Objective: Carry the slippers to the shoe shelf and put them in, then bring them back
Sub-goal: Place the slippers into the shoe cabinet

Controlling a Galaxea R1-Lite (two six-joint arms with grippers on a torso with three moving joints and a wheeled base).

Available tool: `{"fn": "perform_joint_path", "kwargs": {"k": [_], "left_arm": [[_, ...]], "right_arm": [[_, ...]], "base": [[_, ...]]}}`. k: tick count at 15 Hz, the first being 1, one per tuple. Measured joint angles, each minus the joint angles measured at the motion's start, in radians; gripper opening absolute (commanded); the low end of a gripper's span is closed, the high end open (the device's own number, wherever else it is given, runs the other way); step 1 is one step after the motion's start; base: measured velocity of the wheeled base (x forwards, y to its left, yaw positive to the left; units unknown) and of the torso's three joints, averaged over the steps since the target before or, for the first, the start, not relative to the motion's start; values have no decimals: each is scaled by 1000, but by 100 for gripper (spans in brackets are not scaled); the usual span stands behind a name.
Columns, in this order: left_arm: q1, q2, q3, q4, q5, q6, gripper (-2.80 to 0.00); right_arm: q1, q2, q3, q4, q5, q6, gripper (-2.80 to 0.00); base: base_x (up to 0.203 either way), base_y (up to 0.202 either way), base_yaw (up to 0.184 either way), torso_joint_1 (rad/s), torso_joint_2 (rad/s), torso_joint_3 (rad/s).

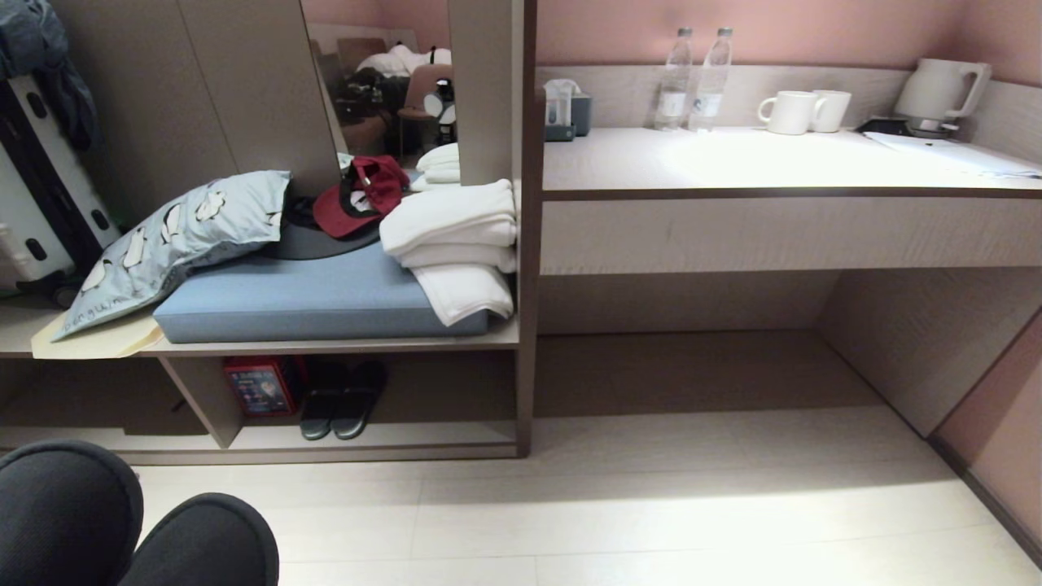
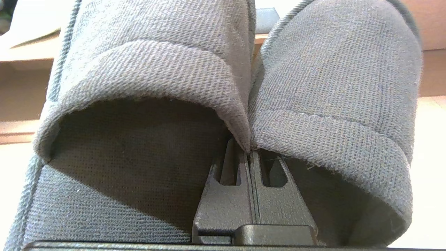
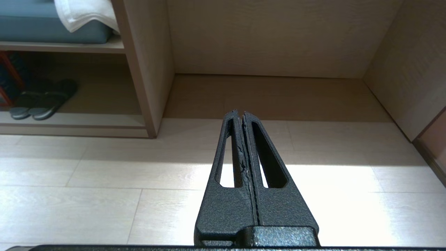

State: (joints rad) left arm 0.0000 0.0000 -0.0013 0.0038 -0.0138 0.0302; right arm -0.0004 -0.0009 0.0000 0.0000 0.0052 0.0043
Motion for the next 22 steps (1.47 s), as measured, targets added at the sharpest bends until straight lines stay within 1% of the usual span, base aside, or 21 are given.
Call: {"fn": "perform_joint_path", "kwargs": {"k": [6, 22], "left_arm": [[0, 0, 0, -1, 2, 2, -280], [0, 0, 1, -1, 1, 4, -280]], "right_arm": [[-1, 0, 0, 0, 1, 0, -280], [-1, 0, 0, 0, 0, 0, -280]], "base": [[0, 0, 0, 1, 0, -25], [0, 0, 0, 4, 2, -191]]}}
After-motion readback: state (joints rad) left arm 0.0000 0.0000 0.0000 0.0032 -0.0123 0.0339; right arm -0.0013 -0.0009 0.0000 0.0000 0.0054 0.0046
